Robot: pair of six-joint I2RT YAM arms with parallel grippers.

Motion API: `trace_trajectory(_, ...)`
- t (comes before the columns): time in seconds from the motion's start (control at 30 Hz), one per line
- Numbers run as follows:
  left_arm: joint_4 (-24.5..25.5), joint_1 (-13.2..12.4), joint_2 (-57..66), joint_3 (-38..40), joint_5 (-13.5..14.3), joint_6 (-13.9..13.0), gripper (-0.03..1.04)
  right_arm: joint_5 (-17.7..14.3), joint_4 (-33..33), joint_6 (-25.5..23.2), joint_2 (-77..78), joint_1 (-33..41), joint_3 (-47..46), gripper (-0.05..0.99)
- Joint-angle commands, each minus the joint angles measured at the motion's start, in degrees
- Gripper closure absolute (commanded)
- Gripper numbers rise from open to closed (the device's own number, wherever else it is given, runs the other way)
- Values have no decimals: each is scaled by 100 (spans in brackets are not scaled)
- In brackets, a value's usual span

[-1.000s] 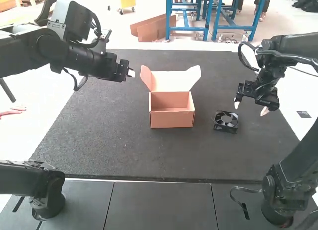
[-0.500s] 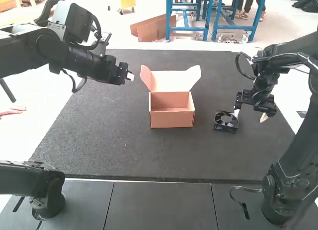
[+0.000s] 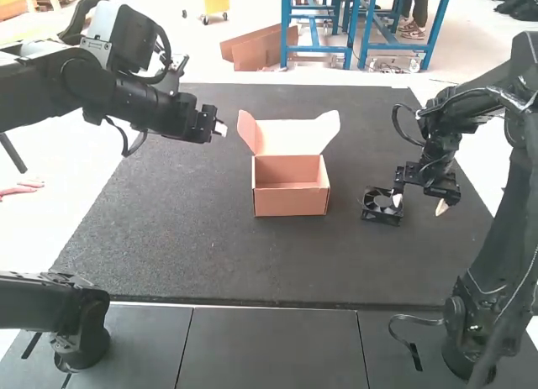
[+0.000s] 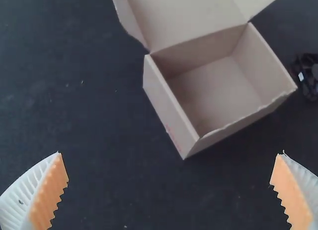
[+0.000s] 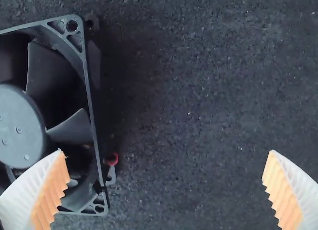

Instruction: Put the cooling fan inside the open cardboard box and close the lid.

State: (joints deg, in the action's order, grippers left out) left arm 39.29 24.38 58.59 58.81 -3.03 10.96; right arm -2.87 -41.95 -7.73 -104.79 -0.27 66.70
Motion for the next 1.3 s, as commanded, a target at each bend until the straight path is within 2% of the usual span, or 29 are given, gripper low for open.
trace_trajectory(0.0, -26, 32, -14, 219, -5, -59, 4, -73, 3, 34, -59, -69, 203, 3)
trace_trajectory(0.8, 26, 32, -14, 316, -5, -59, 4, -99, -15, 17, -621, -25, 159, 4)
trace_trajectory(1.0, 44, 23, -23, 333, -5, -59, 4, -82, -6, 17, -692, -25, 151, 13)
trace_trajectory(1.13, 70, 23, -32, 351, -5, -59, 4, -82, -6, 17, -788, -25, 142, 14)
trace_trajectory(1.2, 97, 14, -40, 368, -5, -59, 4, -47, -6, 17, -850, -25, 133, 27)
trace_trajectory(1.27, 114, 14, -49, 368, -5, -59, 4, -3, 73, 8, -885, -25, 124, 35)
